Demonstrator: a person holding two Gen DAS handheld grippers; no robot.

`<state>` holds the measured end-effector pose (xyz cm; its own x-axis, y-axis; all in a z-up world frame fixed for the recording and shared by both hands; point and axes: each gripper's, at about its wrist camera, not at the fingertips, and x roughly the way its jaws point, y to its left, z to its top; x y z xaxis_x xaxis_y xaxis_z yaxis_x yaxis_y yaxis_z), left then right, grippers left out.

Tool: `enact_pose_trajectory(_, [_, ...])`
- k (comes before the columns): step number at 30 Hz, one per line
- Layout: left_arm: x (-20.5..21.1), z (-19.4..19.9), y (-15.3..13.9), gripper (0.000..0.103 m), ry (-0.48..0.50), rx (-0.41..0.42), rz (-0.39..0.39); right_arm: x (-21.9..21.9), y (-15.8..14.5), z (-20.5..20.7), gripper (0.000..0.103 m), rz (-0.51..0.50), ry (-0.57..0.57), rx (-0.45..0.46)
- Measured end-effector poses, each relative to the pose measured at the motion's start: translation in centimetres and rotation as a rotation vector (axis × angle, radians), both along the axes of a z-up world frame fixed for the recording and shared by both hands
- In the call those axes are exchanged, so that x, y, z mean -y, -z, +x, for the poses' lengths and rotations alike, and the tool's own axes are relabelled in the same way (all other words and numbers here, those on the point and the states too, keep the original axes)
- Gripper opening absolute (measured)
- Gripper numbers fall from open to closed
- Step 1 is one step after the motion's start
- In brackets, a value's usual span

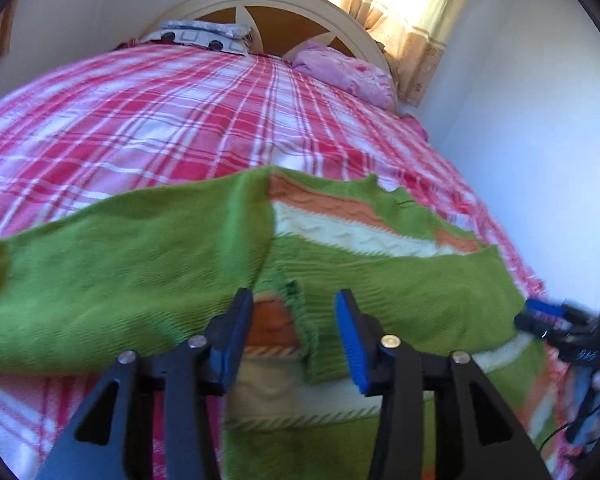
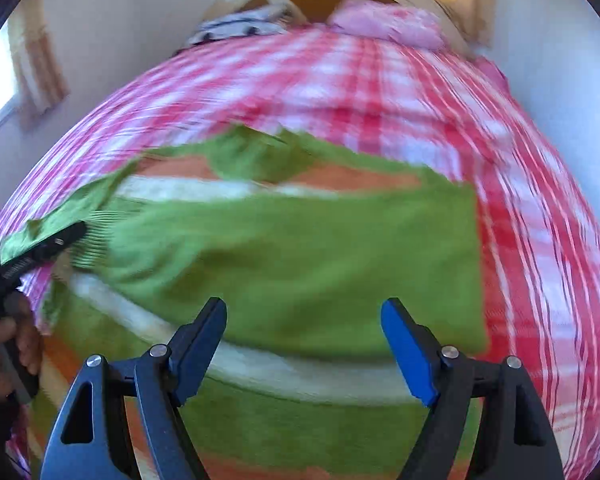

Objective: Fold small clothes
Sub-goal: 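Move the left gripper to the other sleeve cuff and grasp it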

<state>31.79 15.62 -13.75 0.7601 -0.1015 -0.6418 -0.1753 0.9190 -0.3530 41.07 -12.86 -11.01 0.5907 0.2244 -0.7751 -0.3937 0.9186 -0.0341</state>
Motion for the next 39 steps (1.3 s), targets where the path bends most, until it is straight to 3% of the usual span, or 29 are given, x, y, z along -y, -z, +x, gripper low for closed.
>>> enact_pose_trajectory(2, [0.2, -0.3, 0.1, 0.046, 0.003, -0.001, 0.013, -2.4, 0.7, 0.2, 0.080, -0.007, -0.024, -0.007])
enact_pose_trajectory(6, [1.0, -1.1, -0.5, 0.053, 0.022, 0.032, 0.072, -5.8, 4.0, 0.5, 0.081, -0.003, -0.069, -0.114])
enact_pose_trajectory(9, [0.6, -2.4, -1.0, 0.058, 0.014, 0.071, 0.069, -6.8, 3.6, -1.0, 0.081, -0.033, -0.087, -0.045])
enact_pose_trajectory(11, [0.0, -3.6, -1.7, 0.068, -0.007, 0.093, 0.077, -7.0, 2.0, -2.0, 0.081, 0.001, -0.104, -0.004])
enact_pose_trajectory(15, [-1.5, -5.4, -2.9, 0.070, -0.038, 0.133, 0.080, -9.9, 0.4, -3.3, 0.081, -0.014, -0.196, 0.076])
enact_pose_trajectory(17, [-2.6, -6.0, -3.4, 0.073, -0.062, 0.120, 0.100, -11.8, 1.8, -2.4, 0.081, -0.007, -0.216, 0.013])
enact_pose_trajectory(19, [-3.6, -6.6, -3.5, 0.075, -0.093, 0.100, 0.123, -13.8, 4.2, -1.9, 0.081, -0.009, -0.250, -0.107])
enact_pose_trajectory(21, [-5.1, -7.5, -3.4, 0.075, -0.124, 0.075, 0.136, -15.3, 4.5, -3.2, 0.081, -0.069, -0.273, -0.019])
enact_pose_trajectory(23, [-6.4, -8.4, -3.2, 0.075, -0.150, 0.056, 0.160, -15.9, 4.0, -3.7, 0.081, -0.046, -0.283, -0.023])
enact_pose_trajectory(27, [-9.3, -10.5, -2.7, 0.079, -0.217, 0.021, 0.216, -16.6, 2.4, -4.4, 0.081, -0.023, -0.284, 0.076])
enact_pose_trajectory(29, [-11.2, -11.5, -2.3, 0.079, -0.265, -0.004, 0.230, -17.4, 3.1, -3.6, 0.081, -0.033, -0.276, 0.053])
enact_pose_trajectory(31, [-12.8, -12.5, -2.0, 0.079, -0.314, -0.025, 0.235, -18.5, 5.2, -2.9, 0.082, -0.034, -0.302, -0.049])
enact_pose_trajectory(34, [-15.3, -14.1, -1.6, 0.079, -0.390, -0.053, 0.247, -20.1, 5.8, -4.6, 0.084, -0.138, -0.354, 0.030])
enact_pose_trajectory(39, [-18.6, -16.2, -1.1, 0.079, -0.489, -0.096, 0.286, -19.6, 5.8, -4.6, 0.084, -0.102, -0.366, 0.038])
